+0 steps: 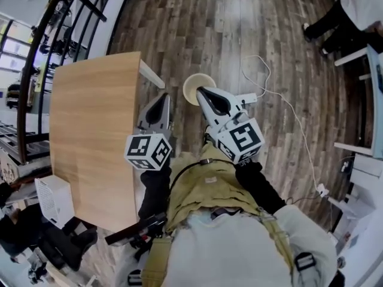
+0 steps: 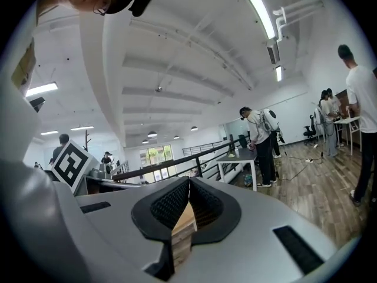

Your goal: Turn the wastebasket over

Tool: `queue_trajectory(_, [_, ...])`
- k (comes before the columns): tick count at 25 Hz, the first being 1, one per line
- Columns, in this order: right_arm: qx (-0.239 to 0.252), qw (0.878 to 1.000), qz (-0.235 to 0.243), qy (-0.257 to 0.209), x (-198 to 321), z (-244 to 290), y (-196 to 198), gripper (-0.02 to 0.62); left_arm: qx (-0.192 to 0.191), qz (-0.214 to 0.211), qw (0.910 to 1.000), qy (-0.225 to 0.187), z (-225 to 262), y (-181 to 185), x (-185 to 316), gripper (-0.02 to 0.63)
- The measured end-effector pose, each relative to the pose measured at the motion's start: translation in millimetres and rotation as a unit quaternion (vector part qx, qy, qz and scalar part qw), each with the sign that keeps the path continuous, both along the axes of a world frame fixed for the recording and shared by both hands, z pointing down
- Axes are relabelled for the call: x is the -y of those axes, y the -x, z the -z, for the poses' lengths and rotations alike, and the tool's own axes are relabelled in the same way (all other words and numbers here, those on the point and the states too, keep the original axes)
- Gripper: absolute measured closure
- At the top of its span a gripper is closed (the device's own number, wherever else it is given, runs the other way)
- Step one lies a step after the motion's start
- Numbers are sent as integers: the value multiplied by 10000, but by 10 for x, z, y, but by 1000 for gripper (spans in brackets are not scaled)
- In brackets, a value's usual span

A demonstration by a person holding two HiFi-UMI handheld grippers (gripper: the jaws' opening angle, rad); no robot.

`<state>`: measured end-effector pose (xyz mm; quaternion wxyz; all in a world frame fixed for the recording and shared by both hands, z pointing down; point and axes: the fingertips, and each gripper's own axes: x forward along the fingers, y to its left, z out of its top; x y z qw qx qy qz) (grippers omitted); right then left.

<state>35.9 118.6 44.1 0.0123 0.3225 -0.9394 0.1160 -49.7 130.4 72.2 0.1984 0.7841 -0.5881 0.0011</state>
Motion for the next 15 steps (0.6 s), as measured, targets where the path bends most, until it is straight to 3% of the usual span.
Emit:
queue_trajectory(9, [-246, 9982, 125, 524, 363, -414, -6, 574, -2, 101, 9989, 463, -404, 62, 492, 604])
queue_trajectory(15, [-732, 9918, 157, 1031, 555, -995, 126, 574, -41, -11, 9925, 1219, -1111, 185, 670, 604])
